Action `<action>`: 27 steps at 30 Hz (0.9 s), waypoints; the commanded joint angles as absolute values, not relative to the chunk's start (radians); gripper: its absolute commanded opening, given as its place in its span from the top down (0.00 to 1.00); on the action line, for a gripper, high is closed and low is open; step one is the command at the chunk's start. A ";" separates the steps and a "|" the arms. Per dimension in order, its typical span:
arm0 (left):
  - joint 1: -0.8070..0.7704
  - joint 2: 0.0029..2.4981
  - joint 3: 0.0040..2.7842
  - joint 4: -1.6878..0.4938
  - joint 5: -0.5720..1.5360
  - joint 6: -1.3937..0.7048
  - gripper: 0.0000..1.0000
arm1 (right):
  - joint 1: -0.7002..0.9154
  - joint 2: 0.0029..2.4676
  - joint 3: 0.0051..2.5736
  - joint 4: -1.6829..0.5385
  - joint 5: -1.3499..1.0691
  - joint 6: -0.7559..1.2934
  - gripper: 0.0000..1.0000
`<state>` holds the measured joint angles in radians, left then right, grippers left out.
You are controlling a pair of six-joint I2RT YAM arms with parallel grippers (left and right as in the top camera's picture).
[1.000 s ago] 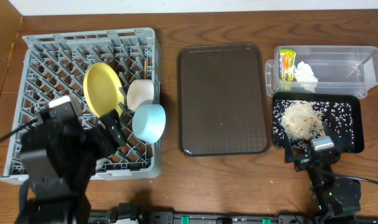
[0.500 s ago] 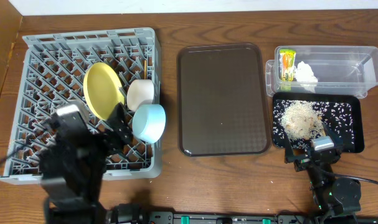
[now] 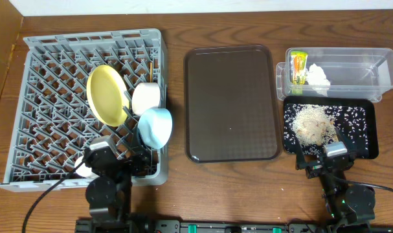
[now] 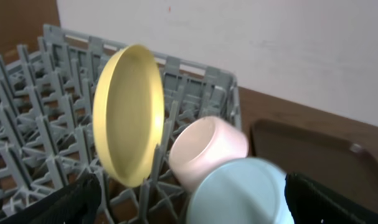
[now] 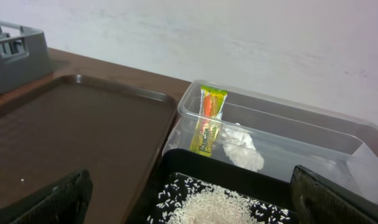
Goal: Sort waste into correct bins and load items into the dishwasher
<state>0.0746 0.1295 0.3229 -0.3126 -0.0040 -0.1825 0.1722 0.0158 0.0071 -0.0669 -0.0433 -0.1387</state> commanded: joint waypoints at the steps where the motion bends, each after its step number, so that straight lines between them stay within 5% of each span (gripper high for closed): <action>1: 0.061 0.059 0.237 -0.260 -0.062 -0.170 0.06 | 0.165 0.013 0.006 -0.071 -0.034 -0.128 0.01; 10: 0.059 0.002 0.004 -0.042 -0.062 -0.205 0.05 | 0.166 0.013 0.006 -0.071 -0.034 -0.128 0.01; 27: 0.059 0.005 0.004 -0.066 -0.061 -0.204 0.05 | 0.165 0.013 0.006 -0.071 -0.034 -0.128 0.01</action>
<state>0.0635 0.0109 0.0345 -0.0475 -0.0517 -0.1913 0.1722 0.0158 0.0071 -0.0673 -0.0437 -0.1383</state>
